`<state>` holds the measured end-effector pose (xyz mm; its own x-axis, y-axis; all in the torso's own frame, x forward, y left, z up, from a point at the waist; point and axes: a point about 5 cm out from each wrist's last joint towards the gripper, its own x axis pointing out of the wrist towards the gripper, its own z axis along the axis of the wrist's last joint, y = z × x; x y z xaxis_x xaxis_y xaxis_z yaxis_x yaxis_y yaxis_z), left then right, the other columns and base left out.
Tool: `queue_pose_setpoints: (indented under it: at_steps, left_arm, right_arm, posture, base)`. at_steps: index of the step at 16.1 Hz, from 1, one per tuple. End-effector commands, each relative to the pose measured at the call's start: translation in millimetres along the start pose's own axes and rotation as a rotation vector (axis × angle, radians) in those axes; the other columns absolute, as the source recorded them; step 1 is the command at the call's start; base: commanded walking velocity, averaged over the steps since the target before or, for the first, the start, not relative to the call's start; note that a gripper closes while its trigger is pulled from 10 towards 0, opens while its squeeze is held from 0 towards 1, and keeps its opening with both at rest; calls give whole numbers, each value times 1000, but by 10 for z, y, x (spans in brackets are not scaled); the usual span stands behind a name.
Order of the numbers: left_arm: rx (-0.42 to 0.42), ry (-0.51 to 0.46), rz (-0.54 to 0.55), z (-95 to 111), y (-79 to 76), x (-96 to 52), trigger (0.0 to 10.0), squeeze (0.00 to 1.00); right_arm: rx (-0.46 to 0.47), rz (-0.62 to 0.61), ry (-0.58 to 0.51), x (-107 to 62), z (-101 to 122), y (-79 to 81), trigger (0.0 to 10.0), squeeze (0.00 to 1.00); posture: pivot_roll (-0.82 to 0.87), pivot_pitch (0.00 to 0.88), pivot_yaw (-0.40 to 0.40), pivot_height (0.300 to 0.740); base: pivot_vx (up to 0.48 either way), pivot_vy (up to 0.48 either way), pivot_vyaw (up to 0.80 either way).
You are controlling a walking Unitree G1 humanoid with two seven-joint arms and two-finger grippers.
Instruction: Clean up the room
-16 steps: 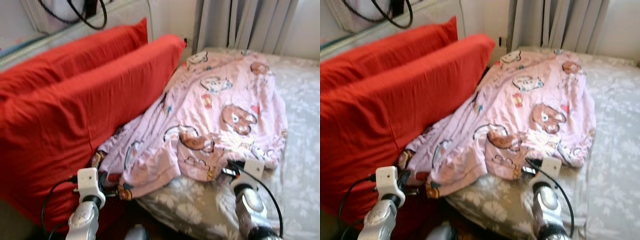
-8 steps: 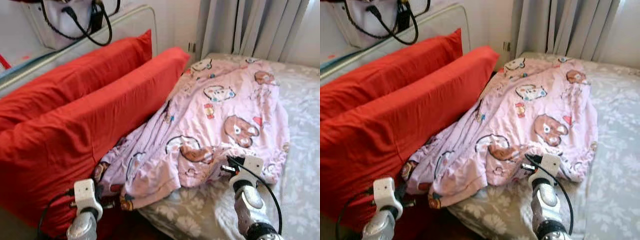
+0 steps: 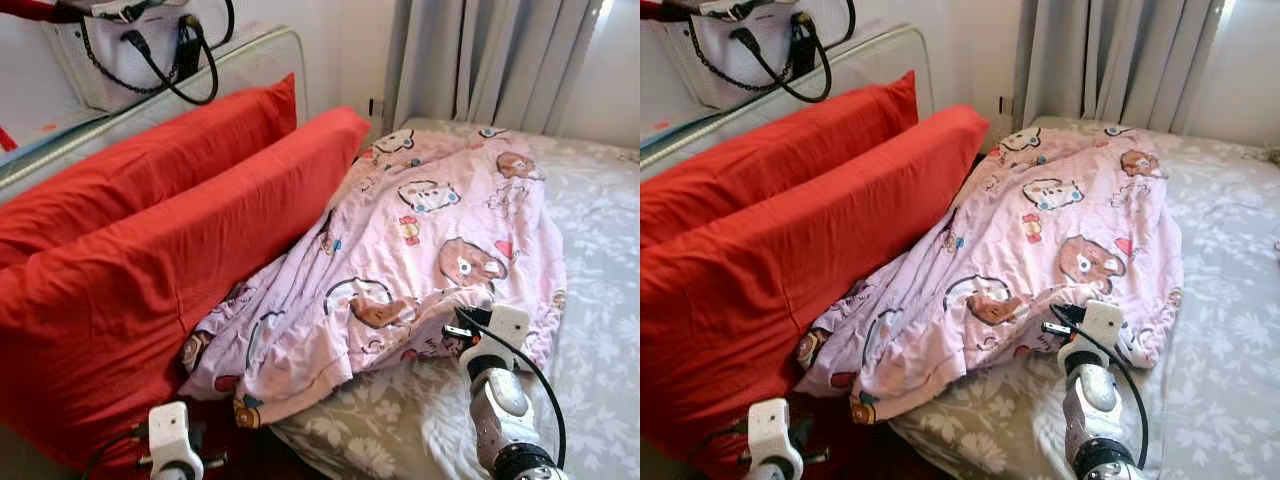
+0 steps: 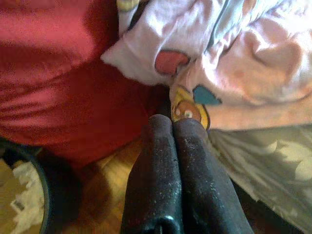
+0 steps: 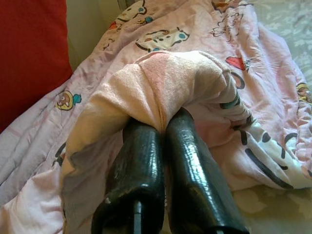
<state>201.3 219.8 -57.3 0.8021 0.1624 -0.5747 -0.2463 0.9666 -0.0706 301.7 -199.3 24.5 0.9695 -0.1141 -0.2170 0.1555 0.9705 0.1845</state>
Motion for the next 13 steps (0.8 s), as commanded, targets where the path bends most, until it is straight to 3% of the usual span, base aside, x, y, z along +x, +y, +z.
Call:
queue_pose_setpoints:
  at_steps: [1, 7, 13]
  left_arm:
    - [15, 56, 18, -117, 45, -41, 10000, 0]
    - [16, 121, 24, -304, 74, -126, 10000, 0]
    - [18, 115, 13, -299, 44, -120, 10000, 0]
  right_arm:
    - [-8, 13, -10, 6, 17, 21, 10000, 0]
    - [-5, 25, -6, -4, -15, 81, 10000, 0]
    - [-6, 21, -15, 8, 10, 78, 10000, 0]
  posture:
    - [56, 0, 33, 740]
    - [48, 0, 41, 740]
    - [57, 0, 37, 740]
  base:
    - [0, 0, 0]
    - [0, 0, 0]
    - [0, 0, 0]
